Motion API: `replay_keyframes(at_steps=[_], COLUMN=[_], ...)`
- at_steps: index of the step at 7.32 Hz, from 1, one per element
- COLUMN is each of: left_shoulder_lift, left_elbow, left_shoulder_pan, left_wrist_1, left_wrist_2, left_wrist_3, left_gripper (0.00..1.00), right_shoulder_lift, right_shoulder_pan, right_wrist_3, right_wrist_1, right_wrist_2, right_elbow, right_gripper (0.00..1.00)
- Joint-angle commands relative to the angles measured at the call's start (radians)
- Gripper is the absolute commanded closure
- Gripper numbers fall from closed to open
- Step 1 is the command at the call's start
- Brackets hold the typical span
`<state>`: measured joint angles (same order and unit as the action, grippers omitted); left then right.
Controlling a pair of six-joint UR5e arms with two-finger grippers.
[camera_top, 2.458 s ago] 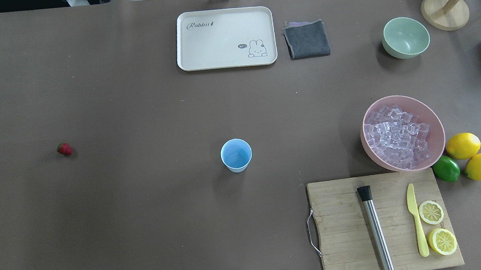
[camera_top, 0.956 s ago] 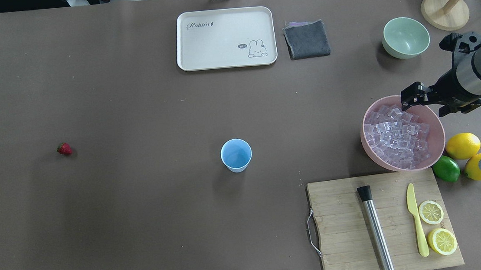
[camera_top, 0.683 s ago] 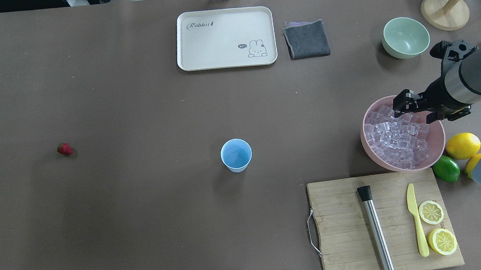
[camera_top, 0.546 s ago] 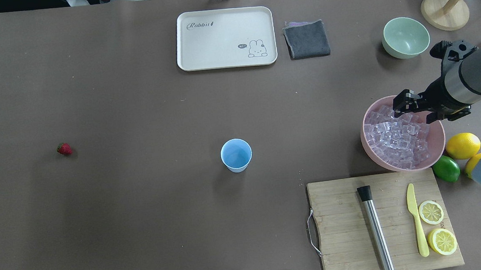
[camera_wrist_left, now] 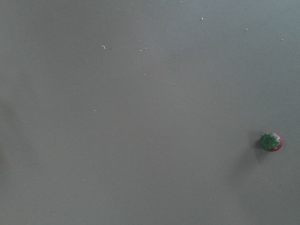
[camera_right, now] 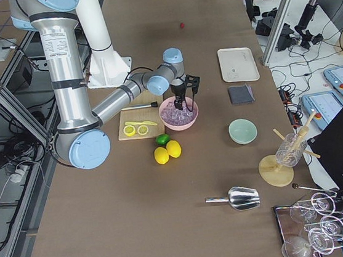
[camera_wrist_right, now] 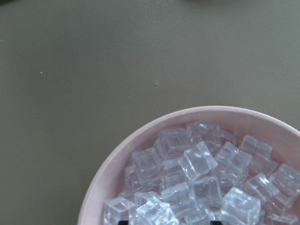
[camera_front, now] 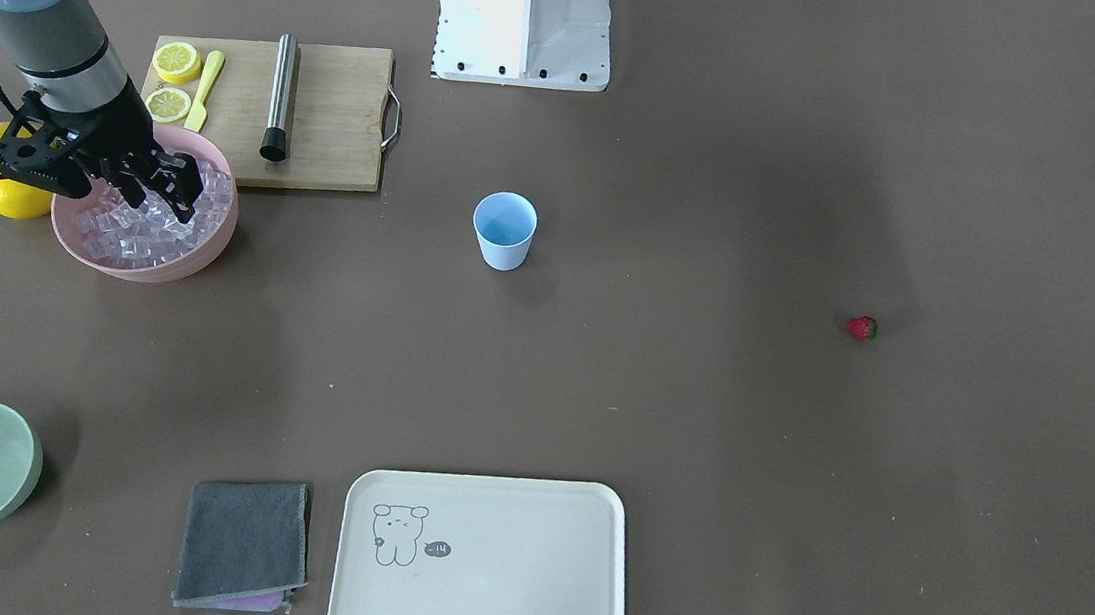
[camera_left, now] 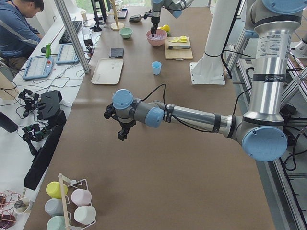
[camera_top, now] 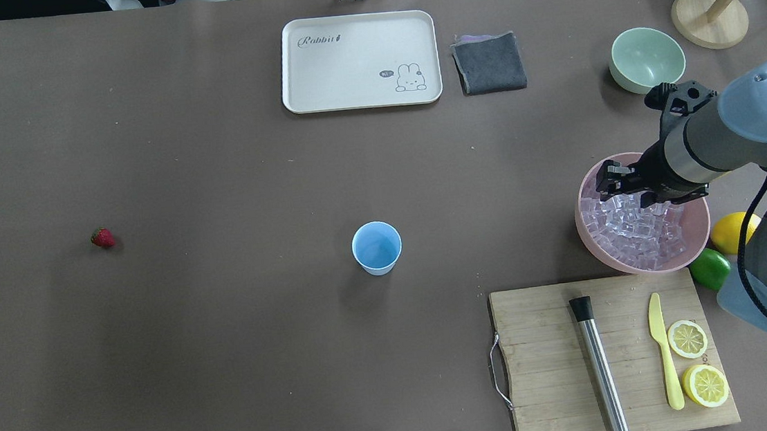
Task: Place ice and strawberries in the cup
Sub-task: 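Move the right gripper over the pink bowl and lower onto ice cubes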
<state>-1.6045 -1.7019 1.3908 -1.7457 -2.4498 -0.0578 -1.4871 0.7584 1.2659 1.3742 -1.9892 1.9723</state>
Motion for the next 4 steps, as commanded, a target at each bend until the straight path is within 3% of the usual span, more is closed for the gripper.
replay_keyframes(at_steps=[1,4], left_shoulder_lift=[0.0,0.0], left_elbow=[-0.001,-0.001], left_shoulder_pan=[-0.001,-0.001], left_wrist_1=[0.0,0.0], left_wrist_2=[0.0,0.0], left_wrist_3=[0.001,0.0], left_gripper=[0.02,0.02], right_shoulder_lift=[0.017,0.016], right_shoulder_pan=[-0.025,-0.021], right_wrist_3=[-0.023,-0.119], right_wrist_1=[0.005,0.008], right_wrist_2=[0.004,0.007], right_elbow=[-0.013,-0.033], right_gripper=[0.45,0.45])
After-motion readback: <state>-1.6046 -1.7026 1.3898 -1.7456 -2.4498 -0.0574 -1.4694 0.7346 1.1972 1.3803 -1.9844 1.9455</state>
